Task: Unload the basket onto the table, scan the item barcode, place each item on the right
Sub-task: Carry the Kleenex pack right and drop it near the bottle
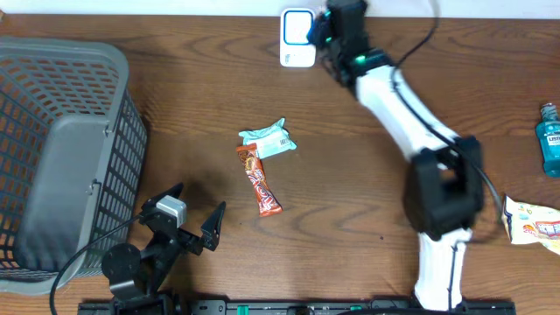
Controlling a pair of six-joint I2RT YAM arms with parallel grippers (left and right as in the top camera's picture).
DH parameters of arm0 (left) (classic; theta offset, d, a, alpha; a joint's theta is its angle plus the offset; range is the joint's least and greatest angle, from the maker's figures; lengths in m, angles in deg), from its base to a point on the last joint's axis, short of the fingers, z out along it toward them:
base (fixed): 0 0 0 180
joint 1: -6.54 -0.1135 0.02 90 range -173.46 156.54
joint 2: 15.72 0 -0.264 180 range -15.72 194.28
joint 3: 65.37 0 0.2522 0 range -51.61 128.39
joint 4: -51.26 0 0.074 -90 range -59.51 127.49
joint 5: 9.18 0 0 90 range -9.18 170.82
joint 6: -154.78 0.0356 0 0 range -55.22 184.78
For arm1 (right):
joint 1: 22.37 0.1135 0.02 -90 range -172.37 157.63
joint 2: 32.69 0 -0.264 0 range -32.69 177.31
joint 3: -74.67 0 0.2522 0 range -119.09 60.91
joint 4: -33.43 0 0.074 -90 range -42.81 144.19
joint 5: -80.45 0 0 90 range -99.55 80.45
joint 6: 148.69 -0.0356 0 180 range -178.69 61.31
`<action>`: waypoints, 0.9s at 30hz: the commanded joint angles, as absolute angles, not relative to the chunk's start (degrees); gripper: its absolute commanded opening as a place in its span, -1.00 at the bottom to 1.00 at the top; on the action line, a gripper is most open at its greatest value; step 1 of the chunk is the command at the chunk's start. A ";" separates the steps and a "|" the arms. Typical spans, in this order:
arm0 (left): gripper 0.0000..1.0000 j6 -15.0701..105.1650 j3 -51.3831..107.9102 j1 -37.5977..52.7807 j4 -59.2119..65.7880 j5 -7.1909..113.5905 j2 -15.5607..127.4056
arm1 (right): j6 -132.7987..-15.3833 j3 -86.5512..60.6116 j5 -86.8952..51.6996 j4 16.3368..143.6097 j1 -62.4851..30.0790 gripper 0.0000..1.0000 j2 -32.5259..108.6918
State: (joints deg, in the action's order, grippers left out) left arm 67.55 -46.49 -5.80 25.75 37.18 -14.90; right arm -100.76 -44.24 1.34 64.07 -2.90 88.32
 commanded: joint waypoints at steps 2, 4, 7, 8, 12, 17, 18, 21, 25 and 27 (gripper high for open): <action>0.96 67.24 -47.45 -5.88 24.46 36.44 -15.01 | -94.55 -45.18 18.35 74.17 -8.50 -0.98 81.50; 0.96 67.24 -47.45 -5.88 24.46 36.44 -15.01 | -94.55 -45.18 23.85 79.59 -11.67 -0.98 80.71; 0.96 67.24 -47.45 -5.88 24.46 36.44 -15.01 | -94.59 -45.11 32.90 87.50 -17.46 -0.98 80.96; 0.95 67.24 -47.45 -5.88 24.46 36.44 -15.01 | -94.61 -45.02 34.91 89.80 -19.69 -0.98 81.37; 0.96 67.24 -47.45 -5.88 24.46 36.44 -15.01 | -94.61 -44.59 35.29 96.84 -29.72 -0.98 83.88; 0.96 67.24 -47.45 -5.88 24.46 36.44 -15.01 | -94.59 -44.30 28.66 101.45 -40.52 -0.98 89.09; 0.95 67.27 -47.45 -5.88 24.46 36.44 -15.01 | -94.55 -44.30 26.94 101.95 -42.33 -0.98 90.20; 0.96 67.24 -47.45 -5.88 24.46 36.44 -15.01 | -90.96 -44.30 21.10 102.50 -46.84 -0.98 93.30; 0.96 67.27 -47.45 -5.88 24.46 36.44 -15.01 | -86.99 -44.30 11.42 102.04 -50.51 -0.97 94.73; 0.96 67.24 -47.45 -5.88 24.46 36.44 -15.01 | -86.86 -44.50 10.87 101.73 -51.45 -0.94 94.24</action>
State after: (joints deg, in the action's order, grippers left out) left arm 67.55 -46.49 -5.80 25.72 37.20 -14.86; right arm -89.67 -44.19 16.29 102.17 -50.90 95.23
